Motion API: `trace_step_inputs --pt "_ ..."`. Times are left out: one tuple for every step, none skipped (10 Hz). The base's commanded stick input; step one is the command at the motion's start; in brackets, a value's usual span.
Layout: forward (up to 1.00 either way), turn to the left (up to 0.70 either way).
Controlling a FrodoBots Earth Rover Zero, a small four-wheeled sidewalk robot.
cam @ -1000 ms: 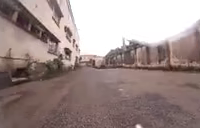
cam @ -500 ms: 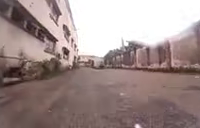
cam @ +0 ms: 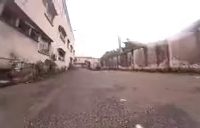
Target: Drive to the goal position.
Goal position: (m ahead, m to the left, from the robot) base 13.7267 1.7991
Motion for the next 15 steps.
trace_step_inputs --pt "0.70 0.18" --pt "0.70 0.18" --pt "0.70 0.18" --pt "0.70 0.18" --pt "0.70 0.18" --pt "0.70 0.18" --pt "0.70 0.18" --pt "0.70 0.18" --pt "0.70 0.18" --pt "0.70 0.18" --pt "0.70 0.18" --pt "0.70 0.18" --pt "0.70 0.18" --pt "0.70 0.18" --pt "0.70 0.04"
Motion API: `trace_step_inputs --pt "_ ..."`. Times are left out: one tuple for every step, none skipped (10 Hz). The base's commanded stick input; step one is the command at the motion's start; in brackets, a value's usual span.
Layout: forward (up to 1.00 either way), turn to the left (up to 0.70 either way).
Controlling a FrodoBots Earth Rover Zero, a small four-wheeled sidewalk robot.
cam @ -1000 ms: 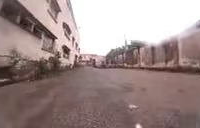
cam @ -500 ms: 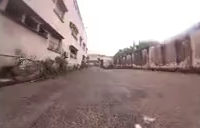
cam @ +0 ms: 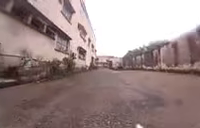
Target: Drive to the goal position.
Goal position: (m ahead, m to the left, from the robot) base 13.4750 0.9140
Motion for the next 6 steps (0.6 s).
trace_step_inputs --pt "0.70 -0.17" --pt "0.70 -0.17" --pt "0.70 -0.17" --pt "0.70 -0.17" --pt "0.70 -0.17" --pt "0.70 -0.17"
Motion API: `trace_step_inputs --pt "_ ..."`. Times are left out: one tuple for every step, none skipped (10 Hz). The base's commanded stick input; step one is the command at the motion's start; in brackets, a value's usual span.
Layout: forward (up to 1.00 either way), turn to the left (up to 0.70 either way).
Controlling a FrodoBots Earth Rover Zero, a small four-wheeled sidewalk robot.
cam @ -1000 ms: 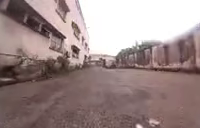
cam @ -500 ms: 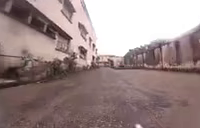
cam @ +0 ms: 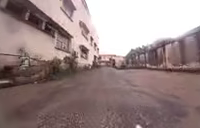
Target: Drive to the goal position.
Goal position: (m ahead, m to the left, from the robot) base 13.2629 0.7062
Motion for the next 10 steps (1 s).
trace_step_inputs --pt "0.70 -0.17" --pt "0.70 -0.17" --pt "0.70 -0.17" --pt "0.70 -0.17" --pt "0.70 -0.17" --pt "0.70 -0.17" --pt "0.70 -0.17" --pt "0.70 -0.17" --pt "0.70 -0.17" --pt "0.70 -0.17"
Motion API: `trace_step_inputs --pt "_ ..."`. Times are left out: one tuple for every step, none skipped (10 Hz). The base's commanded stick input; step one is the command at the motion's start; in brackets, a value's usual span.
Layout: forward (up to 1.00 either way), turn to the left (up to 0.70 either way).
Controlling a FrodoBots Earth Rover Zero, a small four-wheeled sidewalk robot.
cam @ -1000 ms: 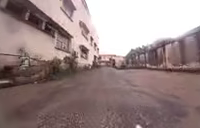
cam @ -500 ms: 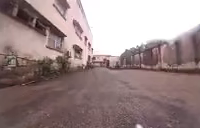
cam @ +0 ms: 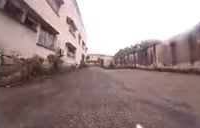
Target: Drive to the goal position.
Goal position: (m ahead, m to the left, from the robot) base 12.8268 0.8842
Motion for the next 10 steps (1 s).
trace_step_inputs --pt "0.70 -0.17" --pt "0.70 0.02" --pt "0.70 0.18" --pt "0.70 0.18" --pt "0.70 0.18" --pt "0.70 0.18" --pt "0.70 0.18" --pt "0.70 0.18" --pt "0.70 0.12" --pt "0.70 0.02"
